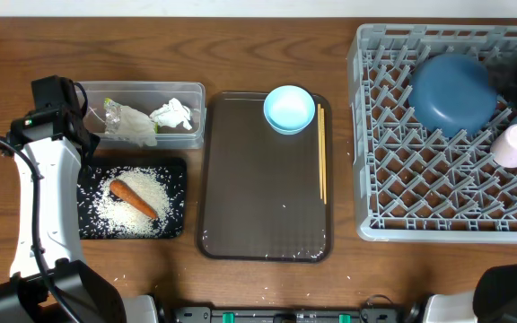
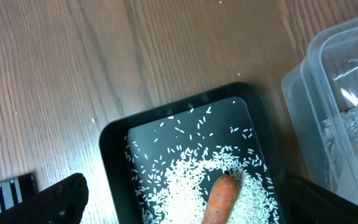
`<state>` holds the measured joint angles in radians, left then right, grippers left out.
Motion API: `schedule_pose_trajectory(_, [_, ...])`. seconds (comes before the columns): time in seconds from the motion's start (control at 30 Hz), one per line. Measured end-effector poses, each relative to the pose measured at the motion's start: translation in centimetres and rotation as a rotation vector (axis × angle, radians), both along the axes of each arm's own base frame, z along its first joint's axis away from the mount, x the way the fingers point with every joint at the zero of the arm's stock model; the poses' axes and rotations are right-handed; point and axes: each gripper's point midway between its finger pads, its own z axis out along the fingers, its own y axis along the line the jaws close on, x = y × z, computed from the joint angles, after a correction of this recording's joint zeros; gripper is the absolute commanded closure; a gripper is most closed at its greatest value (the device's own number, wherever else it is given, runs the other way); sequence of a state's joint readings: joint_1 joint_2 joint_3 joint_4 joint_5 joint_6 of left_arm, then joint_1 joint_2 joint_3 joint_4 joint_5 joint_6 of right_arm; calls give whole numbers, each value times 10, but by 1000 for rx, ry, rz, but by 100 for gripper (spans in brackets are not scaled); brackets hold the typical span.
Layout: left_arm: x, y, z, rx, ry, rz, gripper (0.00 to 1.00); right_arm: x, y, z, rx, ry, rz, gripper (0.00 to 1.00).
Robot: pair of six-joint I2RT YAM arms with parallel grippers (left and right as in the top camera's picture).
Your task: Sort waste into correct bins and load items into the dishwasher rack
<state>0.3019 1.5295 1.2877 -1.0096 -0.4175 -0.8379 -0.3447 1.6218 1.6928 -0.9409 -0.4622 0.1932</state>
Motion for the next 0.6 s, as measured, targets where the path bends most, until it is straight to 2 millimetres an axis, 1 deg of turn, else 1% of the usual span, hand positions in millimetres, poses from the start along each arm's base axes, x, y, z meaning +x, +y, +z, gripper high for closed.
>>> schedule_pose_trajectory(0.07, [0,0,0,0,0,0,1,6,43,3,10,-25,139,1])
schedule_pose_trajectory(0.13, [0,0,0,0,0,0,1,10,86,0,-19,-37,267,1])
schedule_pose_trajectory(0.2, [0,0,0,0,0,0,1,12,130,-9,-63,-30,376,1])
schedule_pose_trajectory(0.23, [0,0,0,0,0,0,1,13,146,-14,-79,-25,413,1])
schedule_pose_trajectory(0.3, [0,0,0,0,0,0,1,16,183,-31,-121,-8,493,1])
schedule_pose_trajectory(0.33, [0,0,0,0,0,0,1,18,205,-43,-152,2,535,1])
schedule_pose_trajectory(0.47, [0,0,0,0,0,0,1,25,272,-88,-245,19,651,1])
schedule_pose_trajectory(0.6, [0,0,0,0,0,0,1,26,324,-128,-337,19,717,1])
